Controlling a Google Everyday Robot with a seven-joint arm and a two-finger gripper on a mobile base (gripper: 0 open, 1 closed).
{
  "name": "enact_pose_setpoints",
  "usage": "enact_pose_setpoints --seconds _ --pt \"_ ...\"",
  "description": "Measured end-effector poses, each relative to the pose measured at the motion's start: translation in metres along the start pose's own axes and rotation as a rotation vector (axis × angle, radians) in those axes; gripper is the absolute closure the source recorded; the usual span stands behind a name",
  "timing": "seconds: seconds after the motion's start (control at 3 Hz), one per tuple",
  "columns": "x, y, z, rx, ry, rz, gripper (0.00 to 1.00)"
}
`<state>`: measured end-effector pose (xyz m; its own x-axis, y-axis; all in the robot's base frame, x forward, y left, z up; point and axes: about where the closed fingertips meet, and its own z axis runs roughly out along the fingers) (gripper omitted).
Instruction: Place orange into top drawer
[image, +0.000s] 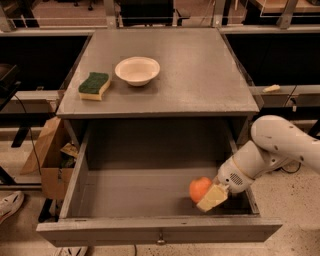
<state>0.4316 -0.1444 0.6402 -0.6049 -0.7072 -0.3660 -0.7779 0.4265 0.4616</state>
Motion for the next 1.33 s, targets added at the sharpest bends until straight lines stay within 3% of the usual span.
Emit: enact_pose_setpoints --seconds 0.33,1.0,1.33 --pt "0.01 -0.012 0.008 0.024 0.0 0.067 0.58" --pt "0.023 -0.03 -0.028 0.133 -0.059 0.171 0.12" --pt "0.023 -0.034 -0.042 0.162 -0.083 0.195 0.0"
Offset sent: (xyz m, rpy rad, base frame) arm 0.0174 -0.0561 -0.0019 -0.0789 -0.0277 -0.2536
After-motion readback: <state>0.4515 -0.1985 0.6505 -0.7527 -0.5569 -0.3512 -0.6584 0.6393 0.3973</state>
